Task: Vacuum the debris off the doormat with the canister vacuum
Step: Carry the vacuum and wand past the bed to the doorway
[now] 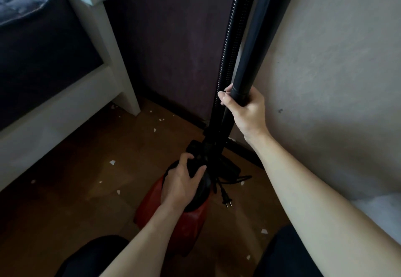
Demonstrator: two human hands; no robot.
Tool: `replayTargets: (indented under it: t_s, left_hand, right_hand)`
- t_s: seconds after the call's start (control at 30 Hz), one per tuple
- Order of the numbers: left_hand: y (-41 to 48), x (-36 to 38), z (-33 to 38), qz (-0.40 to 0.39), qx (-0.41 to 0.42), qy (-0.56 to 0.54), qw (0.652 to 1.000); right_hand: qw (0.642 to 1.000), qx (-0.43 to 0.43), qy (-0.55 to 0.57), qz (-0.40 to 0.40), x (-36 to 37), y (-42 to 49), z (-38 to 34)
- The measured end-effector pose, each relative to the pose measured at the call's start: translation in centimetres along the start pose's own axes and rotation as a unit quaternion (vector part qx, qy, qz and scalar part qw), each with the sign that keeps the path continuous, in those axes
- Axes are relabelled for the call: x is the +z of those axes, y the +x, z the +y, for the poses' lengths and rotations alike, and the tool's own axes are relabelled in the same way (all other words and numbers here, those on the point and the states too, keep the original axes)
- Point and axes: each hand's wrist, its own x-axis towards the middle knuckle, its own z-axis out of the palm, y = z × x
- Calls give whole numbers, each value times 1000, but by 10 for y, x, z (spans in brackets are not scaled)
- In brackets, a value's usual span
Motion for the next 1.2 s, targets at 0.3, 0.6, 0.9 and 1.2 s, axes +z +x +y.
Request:
replayTargets:
  t_s: [0.3,0.6,0.9,1.2]
  left_hand:
    - [5,-2,-8,-74,-26,-17,997]
    - [-5,-8,-6,-67,-20,-40,997]
    - [-12,-29,8,-47,-5,-37,998]
    - [-9,-74,34,-21,-4,-3,1000]
  right_hand:
    - [999,5,39,-4,5,-1,-5]
    - [1000,-12,28,-7,-10,-9,-12]
    - [998,-42,33,-20,-2,-4,-35]
    - [998,-56,32,-14,18,5,-74]
